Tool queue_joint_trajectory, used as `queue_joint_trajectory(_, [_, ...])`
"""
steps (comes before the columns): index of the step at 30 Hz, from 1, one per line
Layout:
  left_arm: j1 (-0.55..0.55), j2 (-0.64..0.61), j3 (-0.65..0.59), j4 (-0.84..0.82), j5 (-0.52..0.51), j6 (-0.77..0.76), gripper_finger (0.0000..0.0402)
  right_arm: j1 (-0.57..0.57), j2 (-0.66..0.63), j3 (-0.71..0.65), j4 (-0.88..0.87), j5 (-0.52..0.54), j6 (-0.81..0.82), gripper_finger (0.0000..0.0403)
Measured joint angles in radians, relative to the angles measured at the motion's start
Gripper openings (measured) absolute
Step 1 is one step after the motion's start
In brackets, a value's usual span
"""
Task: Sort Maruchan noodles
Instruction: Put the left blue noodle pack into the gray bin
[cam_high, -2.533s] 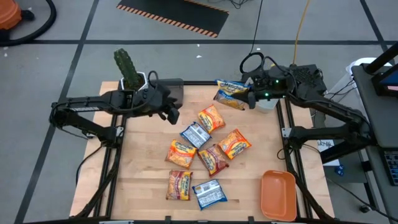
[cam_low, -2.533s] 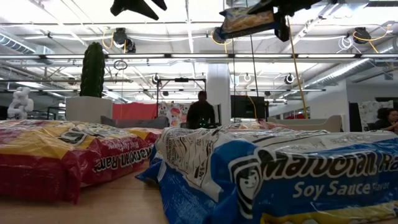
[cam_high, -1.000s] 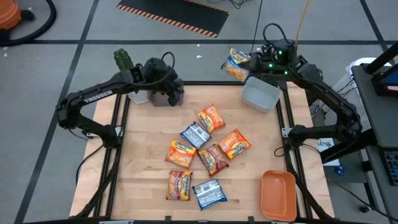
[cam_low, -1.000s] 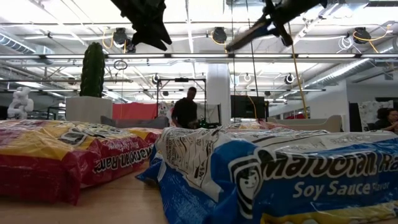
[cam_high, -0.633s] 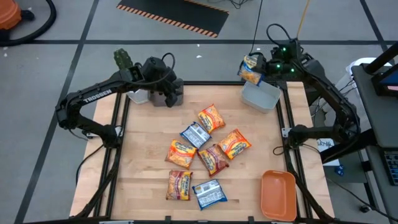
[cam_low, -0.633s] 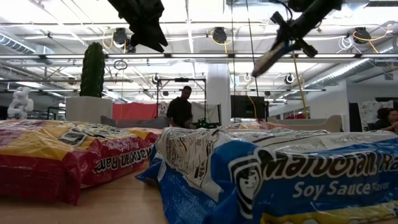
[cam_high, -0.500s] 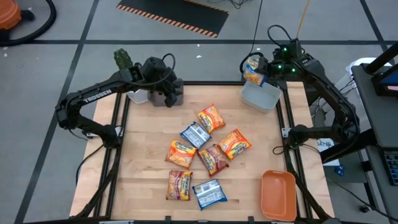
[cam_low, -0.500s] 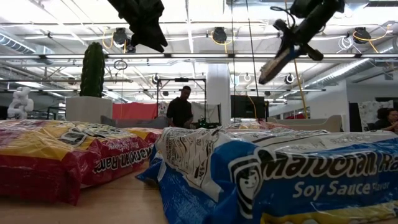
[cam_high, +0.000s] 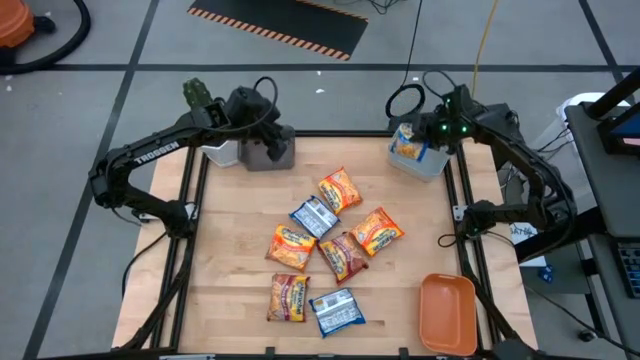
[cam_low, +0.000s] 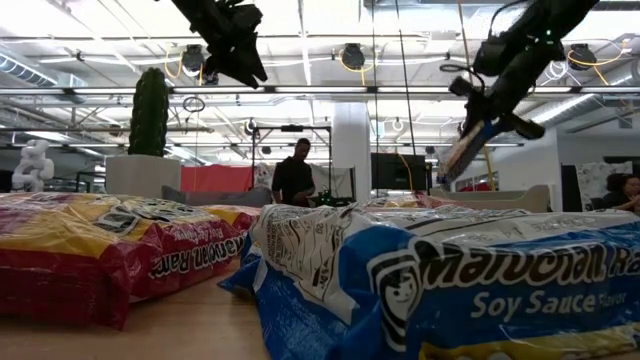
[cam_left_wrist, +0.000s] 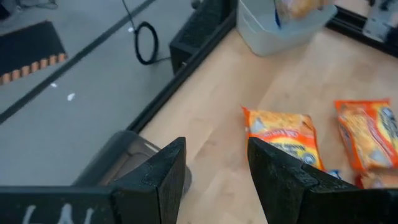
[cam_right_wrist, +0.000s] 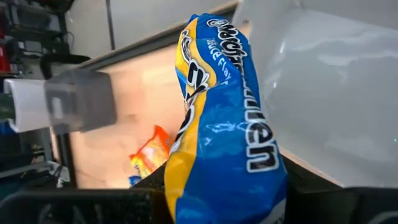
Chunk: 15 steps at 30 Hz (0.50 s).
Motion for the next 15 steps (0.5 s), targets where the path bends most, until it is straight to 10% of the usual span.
queue_joint_trajectory(15, [-0.010, 0.000, 0.000, 0.123, -0.016, -0.161, 0.0177, -0.035, 0.000, -0.194, 0.200, 0.075, 0.072, 0.0110])
